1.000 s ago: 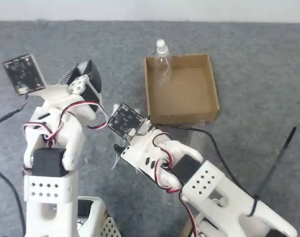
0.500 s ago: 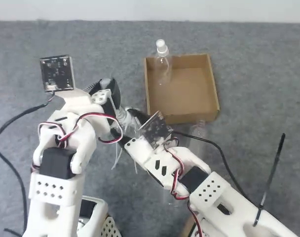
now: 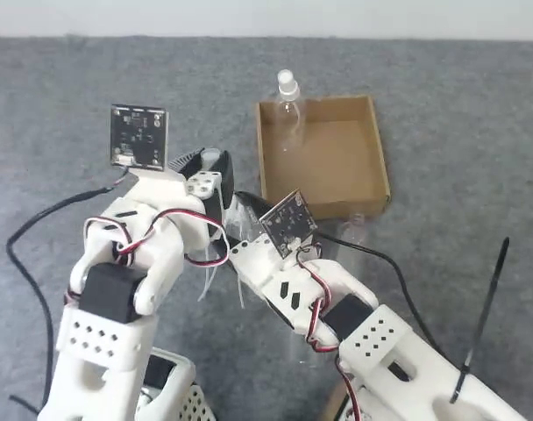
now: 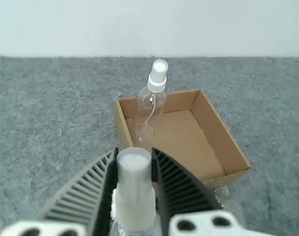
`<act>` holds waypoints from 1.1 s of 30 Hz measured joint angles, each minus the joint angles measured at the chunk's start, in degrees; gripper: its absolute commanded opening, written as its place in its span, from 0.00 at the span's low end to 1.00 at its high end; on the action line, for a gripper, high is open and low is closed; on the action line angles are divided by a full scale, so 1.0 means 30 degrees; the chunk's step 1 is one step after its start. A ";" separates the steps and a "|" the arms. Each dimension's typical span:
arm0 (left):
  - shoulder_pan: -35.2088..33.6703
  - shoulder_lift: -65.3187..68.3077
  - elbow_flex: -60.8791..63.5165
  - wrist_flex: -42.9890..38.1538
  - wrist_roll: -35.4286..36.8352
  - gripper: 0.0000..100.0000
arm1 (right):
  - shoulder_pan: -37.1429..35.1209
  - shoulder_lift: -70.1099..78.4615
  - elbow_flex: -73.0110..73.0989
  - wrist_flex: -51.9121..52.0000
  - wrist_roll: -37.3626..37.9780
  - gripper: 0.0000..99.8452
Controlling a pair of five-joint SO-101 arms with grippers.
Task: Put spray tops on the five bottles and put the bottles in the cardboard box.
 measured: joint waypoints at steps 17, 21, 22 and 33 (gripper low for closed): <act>-0.2256 0.0176 -0.2667 0.0674 -0.1377 0.12 | 0.0293 0.0029 0.0293 0.0000 -0.0029 0.01; -0.2315 0.1231 -0.2403 0.0674 -0.1553 0.12 | 0.0293 0.0029 0.0293 0.0000 -0.0029 0.01; -0.2286 0.1495 -0.2227 0.0674 -0.1553 0.12 | 0.0293 0.0029 0.0293 0.0000 -0.0029 0.01; -0.0469 0.2227 -0.1055 0.0440 -0.2168 0.12 | 0.0293 0.0029 0.0293 0.0000 -0.0029 0.01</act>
